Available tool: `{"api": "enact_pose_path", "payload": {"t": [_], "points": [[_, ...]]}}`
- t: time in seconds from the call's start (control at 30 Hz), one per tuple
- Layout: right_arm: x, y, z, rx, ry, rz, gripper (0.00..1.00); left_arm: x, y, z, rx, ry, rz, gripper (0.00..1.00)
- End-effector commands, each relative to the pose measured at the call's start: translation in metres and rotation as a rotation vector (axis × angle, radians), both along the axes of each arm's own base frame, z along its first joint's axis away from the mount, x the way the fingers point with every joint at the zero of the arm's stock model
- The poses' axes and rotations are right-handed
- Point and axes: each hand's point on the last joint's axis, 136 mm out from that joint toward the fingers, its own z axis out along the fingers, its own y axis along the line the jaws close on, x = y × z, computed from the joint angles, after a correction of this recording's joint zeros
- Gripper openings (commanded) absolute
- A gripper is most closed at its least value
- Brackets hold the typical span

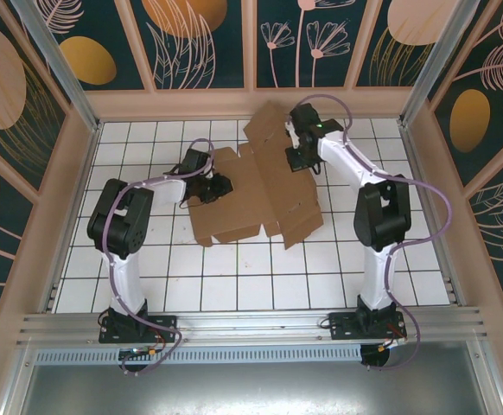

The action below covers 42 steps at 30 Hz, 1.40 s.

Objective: Fold the paper box

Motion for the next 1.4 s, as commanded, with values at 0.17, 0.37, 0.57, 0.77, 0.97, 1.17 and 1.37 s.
{"api": "enact_pose_path", "payload": {"t": [0.17, 0.37, 0.57, 0.77, 0.97, 1.17, 1.37], "points": [[-0.02, 0.06, 0.015, -0.208, -0.058, 0.1, 0.09, -0.001, -0.005, -0.01, -0.038, 0.047, 0.0, 0.18], [-0.04, 0.12, -0.003, -0.289, -0.091, 0.178, 0.11, -0.002, -0.006, -0.013, -0.051, 0.058, 0.003, 0.14], [-0.05, 0.145, -0.025, -0.436, -0.163, 0.21, 0.12, -0.003, -0.009, -0.014, -0.071, 0.066, 0.005, 0.12], [-0.058, 0.155, -0.034, -0.494, -0.194, 0.243, 0.12, -0.003, -0.007, -0.014, -0.068, 0.065, 0.012, 0.11], [-0.037, 0.131, 0.002, -0.426, -0.237, 0.209, 0.13, 0.004, 0.006, 0.008, -0.071, 0.021, 0.06, 0.13], [-0.028, 0.125, 0.032, -0.19, -0.207, 0.313, 0.13, -0.001, 0.02, 0.017, -0.066, 0.032, 0.138, 0.15], [-0.017, 0.106, 0.056, 0.081, -0.146, 0.34, 0.17, -0.015, 0.036, -0.004, -0.049, 0.077, 0.177, 0.16]]}}
